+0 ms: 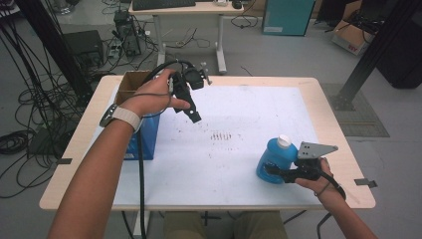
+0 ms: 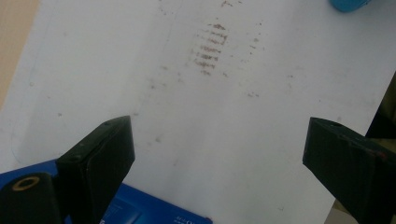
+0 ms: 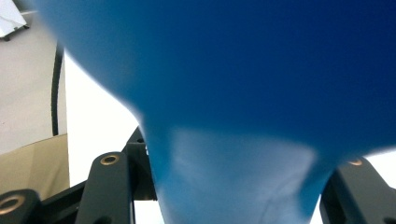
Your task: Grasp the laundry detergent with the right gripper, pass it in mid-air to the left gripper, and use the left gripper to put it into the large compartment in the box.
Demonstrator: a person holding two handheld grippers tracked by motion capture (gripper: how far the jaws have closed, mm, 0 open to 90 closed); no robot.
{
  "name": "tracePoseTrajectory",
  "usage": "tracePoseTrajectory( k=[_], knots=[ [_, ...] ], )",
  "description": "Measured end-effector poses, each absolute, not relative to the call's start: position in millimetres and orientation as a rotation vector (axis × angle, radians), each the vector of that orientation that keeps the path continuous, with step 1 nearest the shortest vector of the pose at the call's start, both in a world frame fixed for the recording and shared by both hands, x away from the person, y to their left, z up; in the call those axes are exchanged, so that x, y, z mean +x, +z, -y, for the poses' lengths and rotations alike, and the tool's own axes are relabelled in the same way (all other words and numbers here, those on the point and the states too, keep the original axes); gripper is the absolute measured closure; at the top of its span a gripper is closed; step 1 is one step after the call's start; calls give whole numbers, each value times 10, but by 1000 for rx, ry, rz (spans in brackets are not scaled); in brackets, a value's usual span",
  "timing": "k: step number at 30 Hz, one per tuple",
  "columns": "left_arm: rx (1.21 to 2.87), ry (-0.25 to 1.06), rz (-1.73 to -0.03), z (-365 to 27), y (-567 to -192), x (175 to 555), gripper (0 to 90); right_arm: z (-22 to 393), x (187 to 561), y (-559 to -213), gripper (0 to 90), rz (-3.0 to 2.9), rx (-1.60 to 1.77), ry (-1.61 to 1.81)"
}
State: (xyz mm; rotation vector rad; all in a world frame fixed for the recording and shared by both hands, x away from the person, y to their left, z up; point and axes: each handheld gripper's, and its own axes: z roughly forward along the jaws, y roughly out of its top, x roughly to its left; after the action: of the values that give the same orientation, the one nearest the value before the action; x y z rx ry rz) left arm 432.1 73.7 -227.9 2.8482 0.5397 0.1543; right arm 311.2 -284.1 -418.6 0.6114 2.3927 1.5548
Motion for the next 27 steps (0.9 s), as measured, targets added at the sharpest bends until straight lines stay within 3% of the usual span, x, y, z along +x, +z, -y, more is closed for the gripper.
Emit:
tracePoseTrajectory(
  k=[27],
  knots=[
    [2854,160,-524,-730,-2287,4334,94,2842,3114,-4190,418,-2391,618,1563]
  ],
)
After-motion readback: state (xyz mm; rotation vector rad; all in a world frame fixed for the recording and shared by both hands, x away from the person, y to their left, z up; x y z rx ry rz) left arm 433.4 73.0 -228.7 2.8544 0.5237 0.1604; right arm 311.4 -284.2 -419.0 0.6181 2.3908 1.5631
